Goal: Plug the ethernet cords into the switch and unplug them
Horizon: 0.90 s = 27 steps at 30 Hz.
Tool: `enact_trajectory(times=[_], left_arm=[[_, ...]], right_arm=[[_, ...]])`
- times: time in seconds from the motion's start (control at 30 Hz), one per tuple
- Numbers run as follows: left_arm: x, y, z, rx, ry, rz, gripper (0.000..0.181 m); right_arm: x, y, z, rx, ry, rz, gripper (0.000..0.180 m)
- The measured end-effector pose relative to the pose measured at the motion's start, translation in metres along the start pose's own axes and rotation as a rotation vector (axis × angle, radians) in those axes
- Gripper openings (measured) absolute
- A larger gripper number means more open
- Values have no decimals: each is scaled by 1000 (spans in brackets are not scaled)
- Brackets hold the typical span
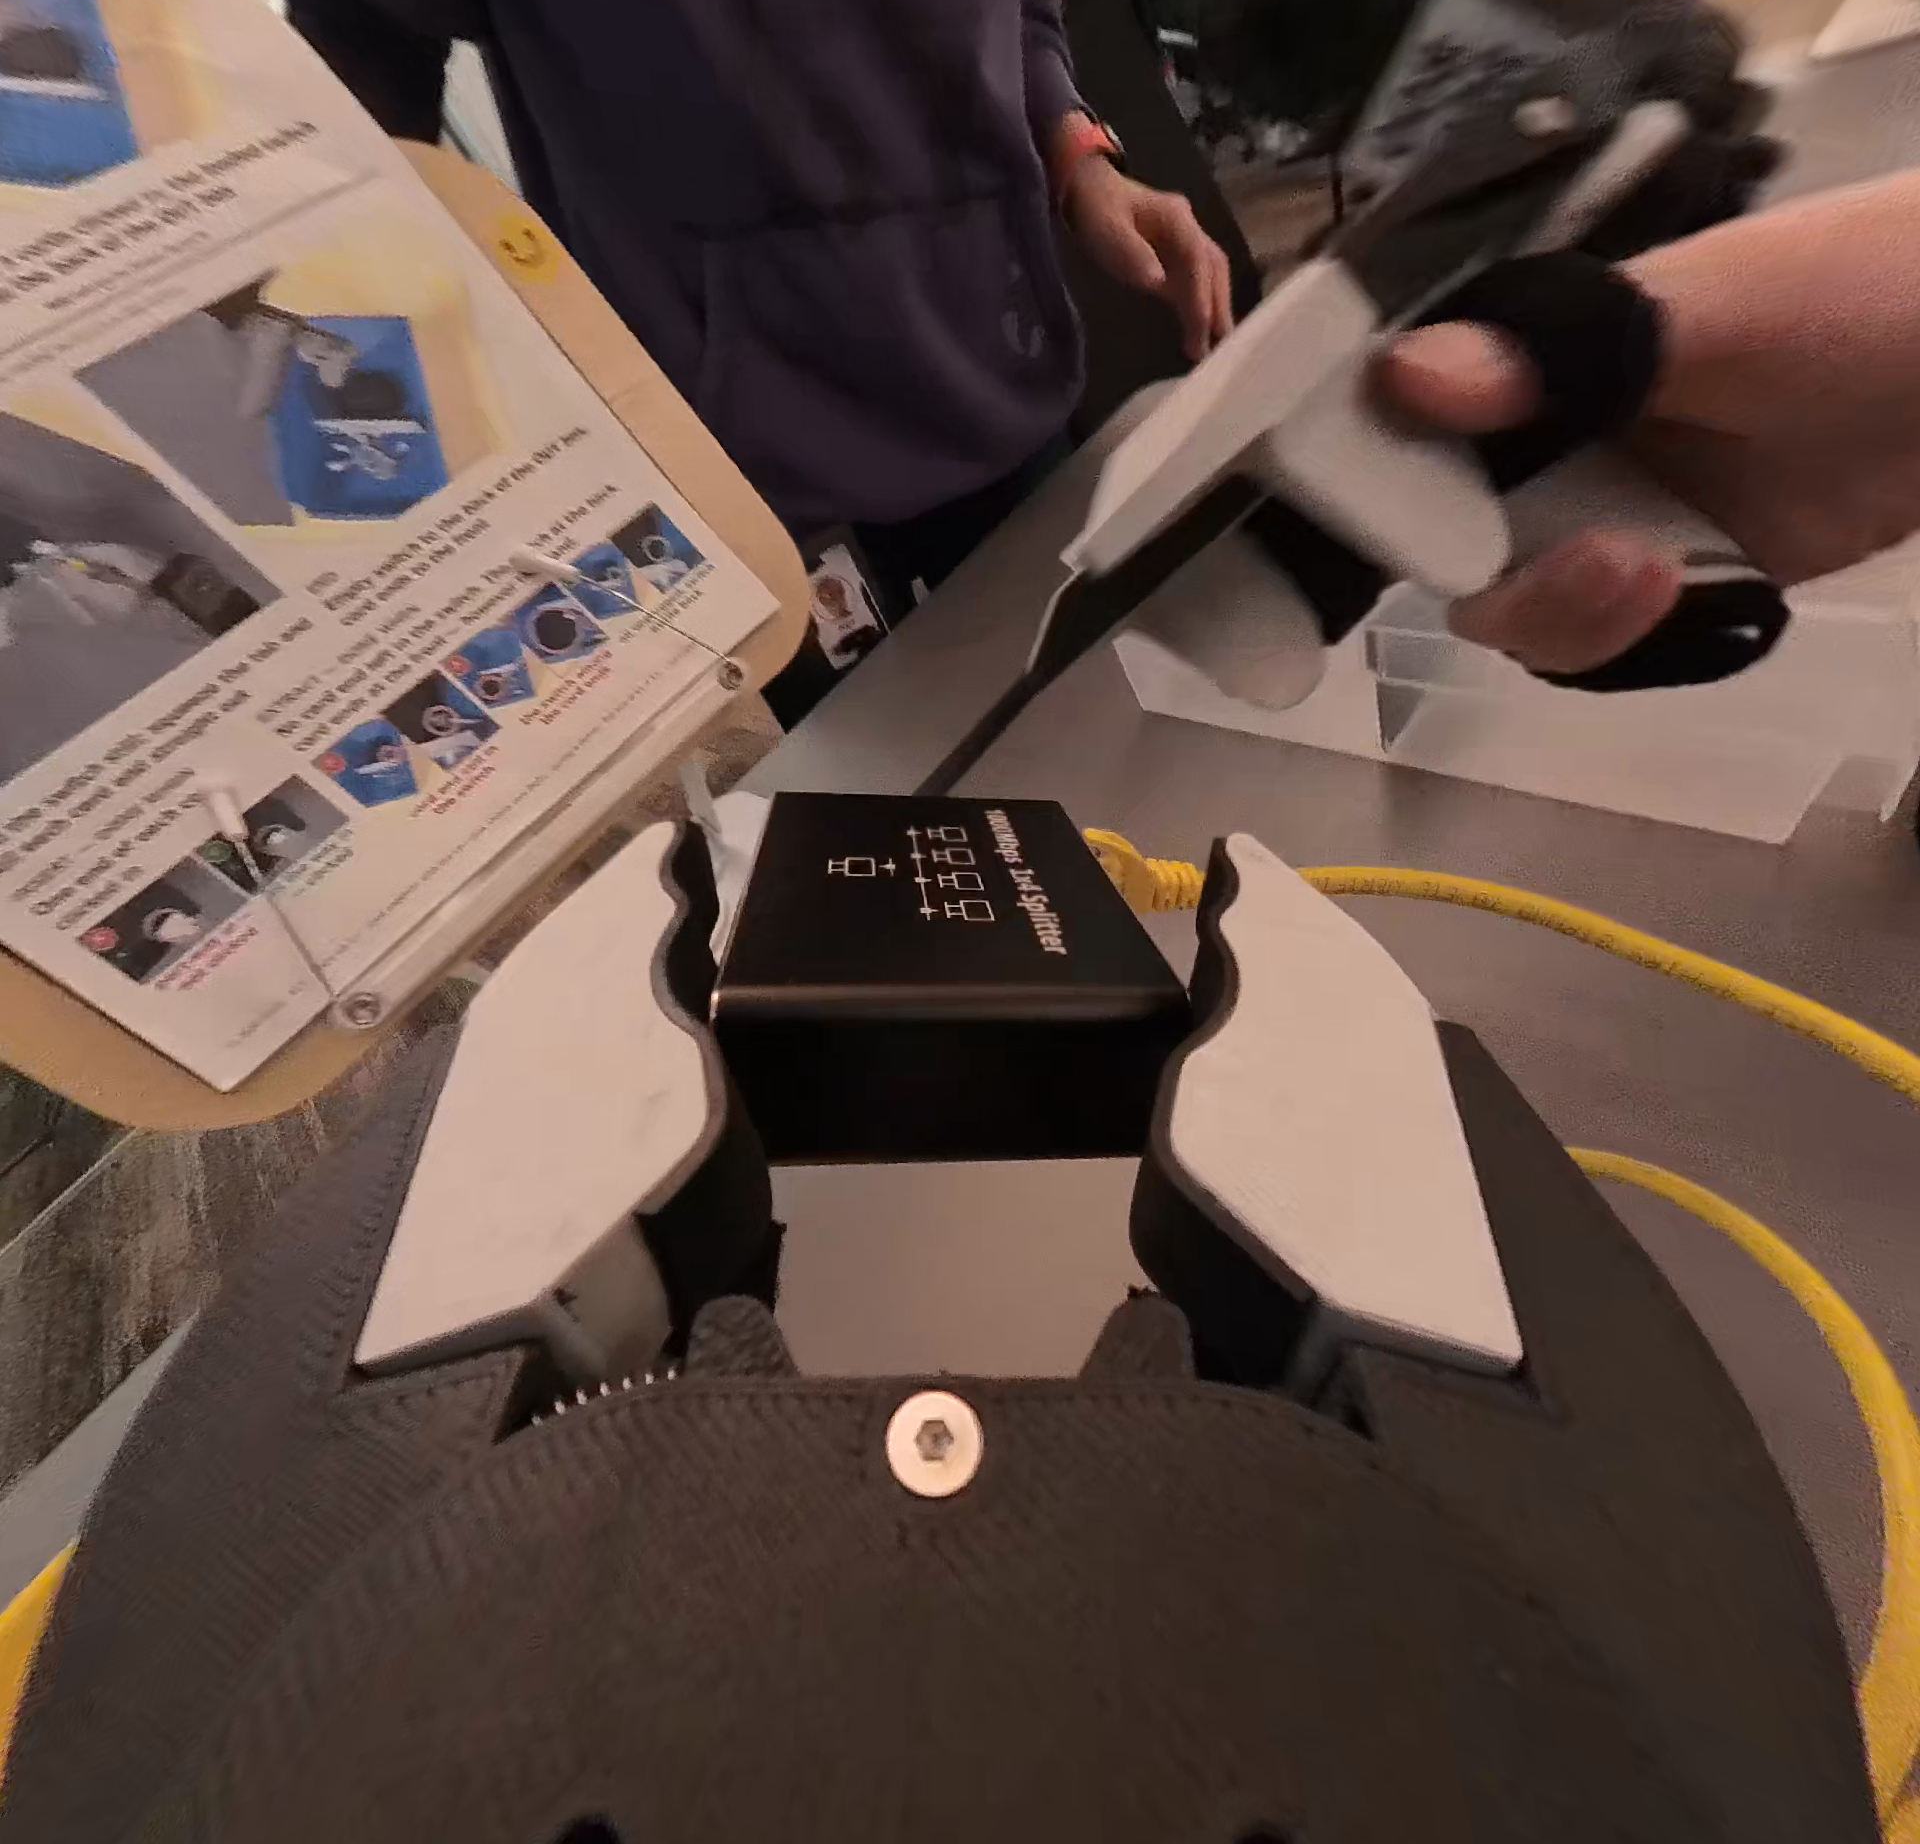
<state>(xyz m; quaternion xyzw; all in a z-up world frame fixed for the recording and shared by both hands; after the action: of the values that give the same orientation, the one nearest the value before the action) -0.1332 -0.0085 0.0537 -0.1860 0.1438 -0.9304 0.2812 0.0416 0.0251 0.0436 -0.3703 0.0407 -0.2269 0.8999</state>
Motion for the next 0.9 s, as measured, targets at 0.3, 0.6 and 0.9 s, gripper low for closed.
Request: enact_trajectory(times=[0.3, 0.6, 0.9], left_arm=[[1, 20, 4, -13, 103, -138, 89], [55, -7, -4, 43, -23, -44, 85], [184, -64, -92, 279, -442, -219, 64]], right_arm=[[-45, 26, -25, -425, -343, 470, 55], [-53, 40, -54, -363, -527, 181, 33], [-61, 98, -86, -398, -687, -138, 33]])
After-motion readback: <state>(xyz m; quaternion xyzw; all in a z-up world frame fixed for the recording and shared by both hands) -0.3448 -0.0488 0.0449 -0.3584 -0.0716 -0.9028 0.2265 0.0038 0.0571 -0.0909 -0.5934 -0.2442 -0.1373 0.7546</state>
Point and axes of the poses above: each gripper's, where its closed fingertips meet, x back along the fingers, z out of its top, y = z × x across the jaws, the point moved 8 cm from there along x, back along the fingers, and after that the axes turned 6 degrees about -z, right-handed, at the moved point
